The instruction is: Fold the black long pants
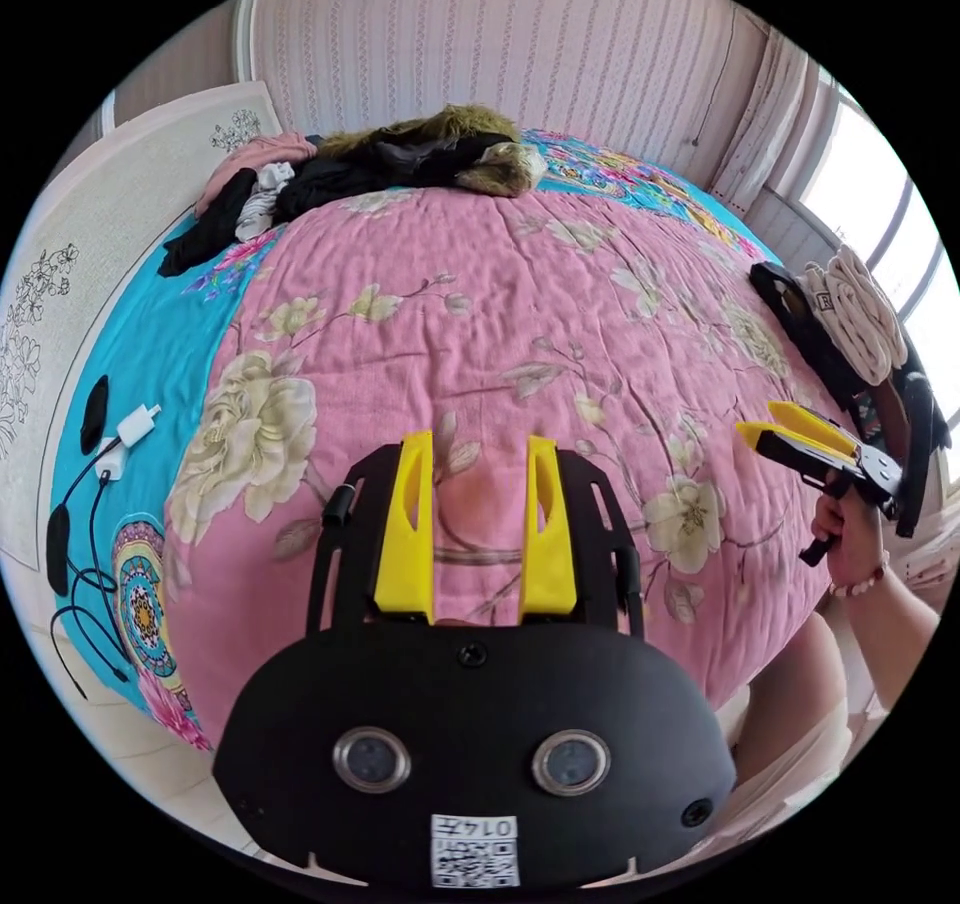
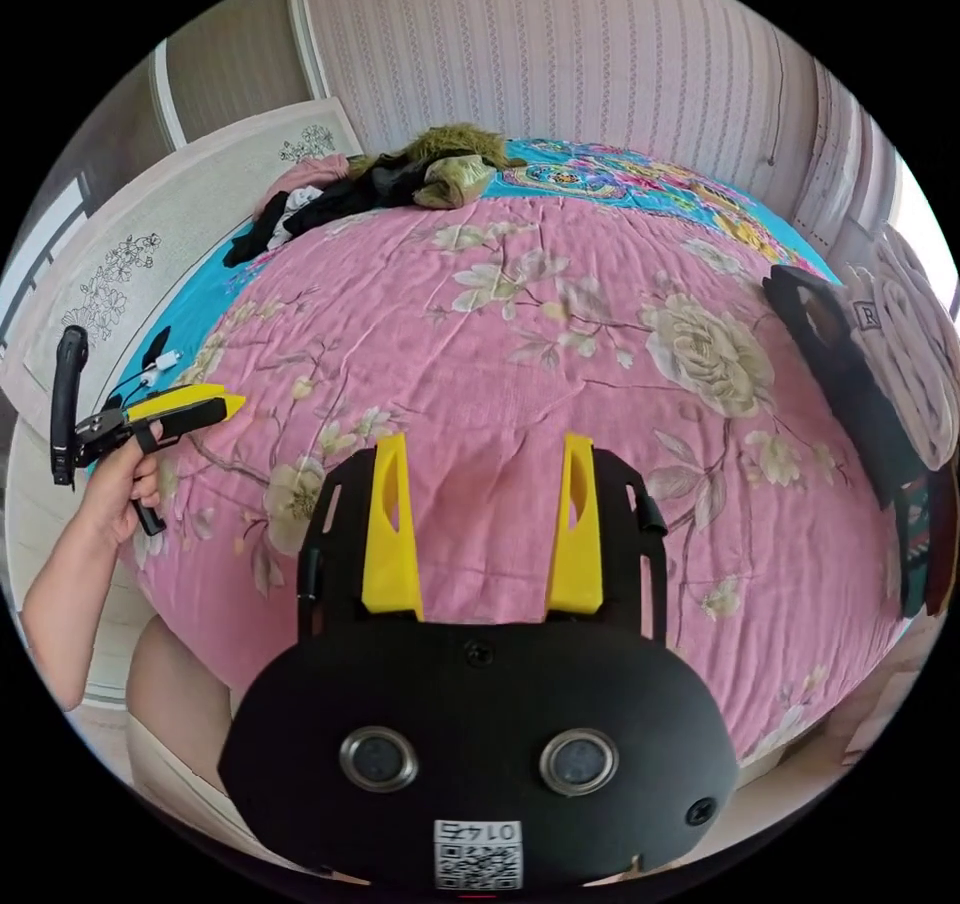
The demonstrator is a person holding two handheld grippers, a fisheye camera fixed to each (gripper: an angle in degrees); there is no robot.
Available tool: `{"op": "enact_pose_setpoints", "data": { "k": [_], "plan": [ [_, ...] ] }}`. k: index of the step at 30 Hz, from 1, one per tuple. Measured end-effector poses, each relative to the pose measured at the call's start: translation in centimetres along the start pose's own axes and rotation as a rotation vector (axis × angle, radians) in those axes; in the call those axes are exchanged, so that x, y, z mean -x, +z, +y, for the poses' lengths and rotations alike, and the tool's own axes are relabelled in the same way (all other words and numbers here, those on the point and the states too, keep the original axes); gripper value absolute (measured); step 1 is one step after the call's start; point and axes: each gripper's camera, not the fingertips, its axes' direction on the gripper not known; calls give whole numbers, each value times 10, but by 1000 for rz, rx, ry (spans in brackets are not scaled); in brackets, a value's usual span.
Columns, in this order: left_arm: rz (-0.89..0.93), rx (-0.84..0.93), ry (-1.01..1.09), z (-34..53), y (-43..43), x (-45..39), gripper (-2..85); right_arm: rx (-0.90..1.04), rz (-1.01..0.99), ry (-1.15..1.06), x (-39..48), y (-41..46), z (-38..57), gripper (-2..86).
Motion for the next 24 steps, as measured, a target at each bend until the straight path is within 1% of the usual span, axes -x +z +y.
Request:
{"op": "enact_pose_setpoints", "data": {
  "k": [3,7,11,17,21,24],
  "plan": [
    [19,26,-16,-11,-4,24,139,35,-7,-38,17,28,-34,218],
    [-59,3,-51,-21,-18,61,136,96,-10,-58,38,57,-74,221],
    [-85,81,-61,-34,-19,98,138,140,-11,-86,66,82,-122,221],
    [-129,130,-88,-56,-16,152,142,194,-13,-150,108,117,-191,219],
    [-132,148,-128,-69,-9,186,141,210,-52,-190,136,144,-241,218],
    [-90,219,-183,-73,10,214,146,215,-81,-233,156,163,-277,218]
  ]
}}
